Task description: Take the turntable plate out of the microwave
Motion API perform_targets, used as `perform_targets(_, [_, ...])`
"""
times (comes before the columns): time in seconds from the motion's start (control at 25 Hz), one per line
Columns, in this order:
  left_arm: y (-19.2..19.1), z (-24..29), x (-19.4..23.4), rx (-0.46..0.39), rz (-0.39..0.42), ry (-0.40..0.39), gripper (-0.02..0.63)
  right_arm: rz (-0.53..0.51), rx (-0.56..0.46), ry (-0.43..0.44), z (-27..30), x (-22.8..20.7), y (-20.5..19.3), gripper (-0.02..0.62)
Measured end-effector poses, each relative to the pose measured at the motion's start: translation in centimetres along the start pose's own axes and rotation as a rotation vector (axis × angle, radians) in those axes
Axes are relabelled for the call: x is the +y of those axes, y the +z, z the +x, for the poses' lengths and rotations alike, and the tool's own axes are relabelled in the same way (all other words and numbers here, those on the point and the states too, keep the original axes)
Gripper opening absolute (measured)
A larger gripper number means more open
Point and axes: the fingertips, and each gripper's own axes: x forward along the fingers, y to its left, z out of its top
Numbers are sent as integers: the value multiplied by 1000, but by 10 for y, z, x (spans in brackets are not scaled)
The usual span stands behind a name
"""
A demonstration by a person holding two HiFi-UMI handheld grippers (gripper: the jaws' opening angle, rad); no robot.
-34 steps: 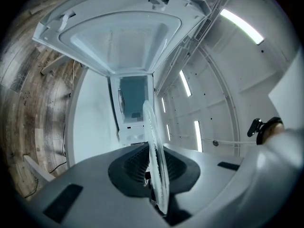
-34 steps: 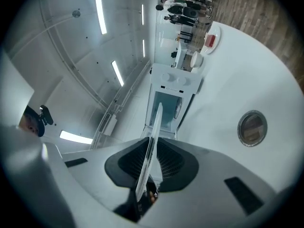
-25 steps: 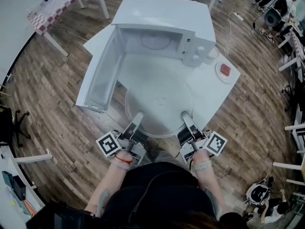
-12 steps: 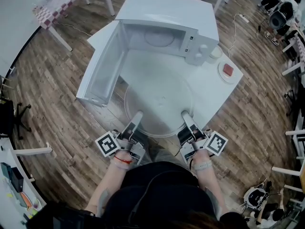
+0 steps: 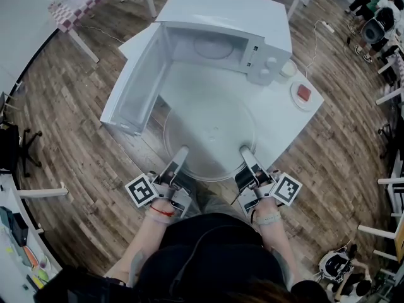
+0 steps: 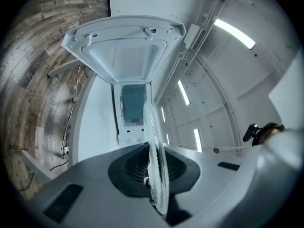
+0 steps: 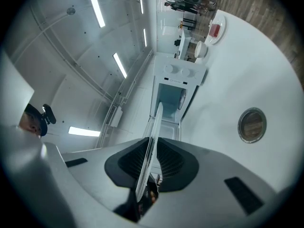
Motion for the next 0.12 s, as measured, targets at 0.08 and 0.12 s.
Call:
perform_targets(0.08, [-2, -1, 1, -3, -1, 1, 41, 2, 3, 0, -2, -2, 0, 61])
perform_targets(0.12, [-3, -1, 2, -5, -1, 1, 41, 3, 5, 0, -3, -2, 0, 61])
